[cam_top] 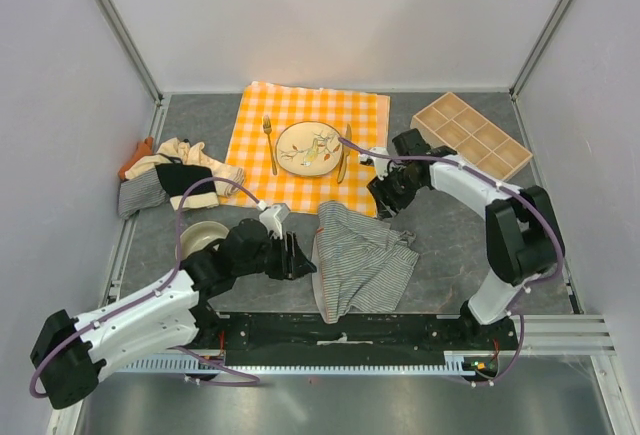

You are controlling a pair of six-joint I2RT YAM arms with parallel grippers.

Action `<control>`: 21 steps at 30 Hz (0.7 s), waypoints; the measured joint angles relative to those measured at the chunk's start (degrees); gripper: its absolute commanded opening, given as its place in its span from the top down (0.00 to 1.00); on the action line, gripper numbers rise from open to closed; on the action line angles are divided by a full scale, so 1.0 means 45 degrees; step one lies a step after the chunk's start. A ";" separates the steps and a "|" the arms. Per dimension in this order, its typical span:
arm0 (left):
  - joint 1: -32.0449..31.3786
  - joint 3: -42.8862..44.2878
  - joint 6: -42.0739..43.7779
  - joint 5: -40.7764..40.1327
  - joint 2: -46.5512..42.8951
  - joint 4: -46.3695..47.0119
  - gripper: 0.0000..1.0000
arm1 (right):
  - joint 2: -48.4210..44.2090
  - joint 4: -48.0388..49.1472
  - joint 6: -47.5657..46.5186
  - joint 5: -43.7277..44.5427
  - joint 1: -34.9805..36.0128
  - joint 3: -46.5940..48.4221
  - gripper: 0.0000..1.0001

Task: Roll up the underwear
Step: Flatten out the underwear at the center of the board.

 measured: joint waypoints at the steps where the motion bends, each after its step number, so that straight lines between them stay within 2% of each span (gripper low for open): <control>1: 0.0000 0.0107 0.0039 -0.0160 -0.0058 -0.0058 0.47 | 0.0301 -0.0044 0.0097 -0.0340 0.0010 0.0102 0.44; 3: 0.0000 0.0272 0.0102 -0.0330 -0.0087 -0.0175 0.47 | 0.1044 -0.0039 0.0272 -0.0733 0.0092 0.0233 0.45; 7: 0.0000 0.0282 0.0136 -0.0520 -0.0073 -0.0393 0.47 | 0.2181 -0.0146 0.0491 -0.0899 0.0112 0.0272 0.53; 12: 0.0000 0.0209 0.0136 -0.0520 -0.0078 -0.0384 0.47 | 0.2239 -0.0034 0.0554 -0.0869 0.0087 0.0296 0.57; 15: 0.0000 0.0155 0.0136 -0.0515 -0.0078 -0.0393 0.47 | 0.2259 -0.0005 0.0563 -0.0869 0.0087 0.0296 0.67; 16: 0.0000 0.0155 0.0136 -0.0515 -0.0078 -0.0389 0.47 | 0.2273 0.0005 0.0602 -0.0860 0.0087 0.0296 0.79; 17: 0.0000 0.0155 0.0136 -0.0520 -0.0087 -0.0389 0.46 | 0.2283 0.0019 0.0612 -0.0855 0.0087 0.0296 0.84; 21: 0.0000 0.0155 0.0146 -0.0525 -0.0126 -0.0389 0.46 | 0.2283 0.0253 0.0806 -0.0738 0.0083 0.0296 0.92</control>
